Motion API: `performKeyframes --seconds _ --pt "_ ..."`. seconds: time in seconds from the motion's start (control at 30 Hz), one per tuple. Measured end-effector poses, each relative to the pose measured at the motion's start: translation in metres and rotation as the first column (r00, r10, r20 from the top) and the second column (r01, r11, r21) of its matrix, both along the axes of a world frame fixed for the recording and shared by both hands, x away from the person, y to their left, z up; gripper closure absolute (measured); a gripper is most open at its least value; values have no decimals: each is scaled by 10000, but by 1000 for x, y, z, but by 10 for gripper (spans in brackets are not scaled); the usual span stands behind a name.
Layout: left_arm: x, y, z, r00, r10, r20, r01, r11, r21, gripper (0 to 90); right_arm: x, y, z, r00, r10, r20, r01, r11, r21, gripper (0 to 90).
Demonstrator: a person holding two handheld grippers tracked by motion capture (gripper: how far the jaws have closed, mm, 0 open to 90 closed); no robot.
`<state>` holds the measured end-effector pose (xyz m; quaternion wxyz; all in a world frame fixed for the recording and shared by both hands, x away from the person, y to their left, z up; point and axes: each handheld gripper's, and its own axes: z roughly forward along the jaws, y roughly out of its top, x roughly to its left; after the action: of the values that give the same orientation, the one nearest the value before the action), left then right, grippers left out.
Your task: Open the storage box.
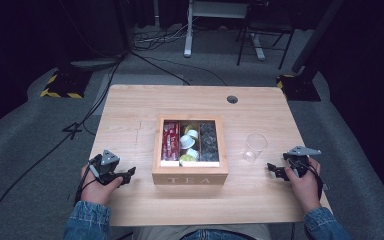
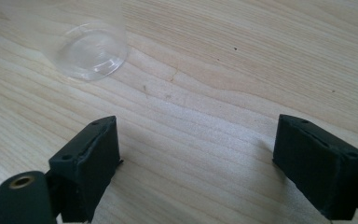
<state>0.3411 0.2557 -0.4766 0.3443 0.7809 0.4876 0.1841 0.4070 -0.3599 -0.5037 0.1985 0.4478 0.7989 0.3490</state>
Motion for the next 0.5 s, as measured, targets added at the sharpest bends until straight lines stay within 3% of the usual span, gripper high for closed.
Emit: performKeyframes --seconds 0.13,0.5 --pt "-3 0 9 10000 35 79 -33 9998 -206 290 0 0 0 10000 0 0 0 10000 0 145" --pt "-8 -9 31 9987 67 507 -56 9997 -222 271 0 0 0 10000 1 1 -1 10000 0 145"
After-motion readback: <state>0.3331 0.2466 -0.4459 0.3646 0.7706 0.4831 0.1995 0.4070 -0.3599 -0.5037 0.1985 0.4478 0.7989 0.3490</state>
